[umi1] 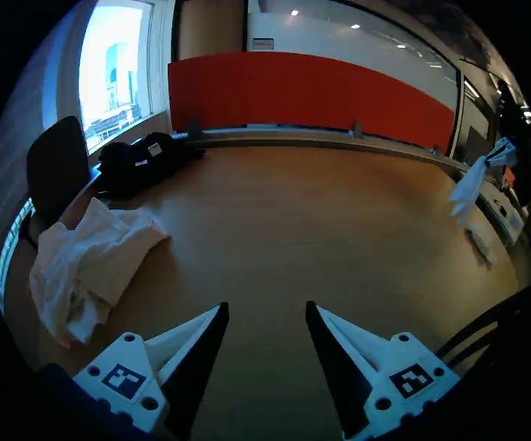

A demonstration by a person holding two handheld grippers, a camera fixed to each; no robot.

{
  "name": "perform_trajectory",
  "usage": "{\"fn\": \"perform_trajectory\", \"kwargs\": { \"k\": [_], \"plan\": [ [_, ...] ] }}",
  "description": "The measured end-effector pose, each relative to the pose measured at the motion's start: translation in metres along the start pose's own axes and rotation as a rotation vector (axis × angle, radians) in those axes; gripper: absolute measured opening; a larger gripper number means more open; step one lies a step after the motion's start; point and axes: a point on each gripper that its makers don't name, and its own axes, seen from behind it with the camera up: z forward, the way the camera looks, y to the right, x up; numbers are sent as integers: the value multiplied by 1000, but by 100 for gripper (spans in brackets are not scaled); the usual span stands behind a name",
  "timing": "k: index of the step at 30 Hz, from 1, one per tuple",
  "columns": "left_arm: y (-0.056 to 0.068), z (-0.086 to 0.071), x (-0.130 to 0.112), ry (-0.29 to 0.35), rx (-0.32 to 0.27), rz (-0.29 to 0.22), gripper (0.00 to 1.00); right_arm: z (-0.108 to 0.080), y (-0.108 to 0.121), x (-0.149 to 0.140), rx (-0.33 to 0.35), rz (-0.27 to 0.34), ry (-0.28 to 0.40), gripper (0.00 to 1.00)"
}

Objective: Fold towel

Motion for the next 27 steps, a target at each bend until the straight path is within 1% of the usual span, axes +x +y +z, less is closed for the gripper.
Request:
{"fn": "perform_trajectory", "kwargs": {
  "k": [8,14,21,27],
  "plan": [
    [4,1,4,-3,3,2,77,-18,40,-30,-51,30,-40,6],
    [9,2,5,-7,3,17,77,-27,62,-48,-78,52,-64,6],
    [15,2,6,-10,3,23,77,-35,81,-72,-98,69,-98,6],
    [19,2,7,-13,0,32,77,-39,86,-88,-103,82,-118,6]
  ]
}}
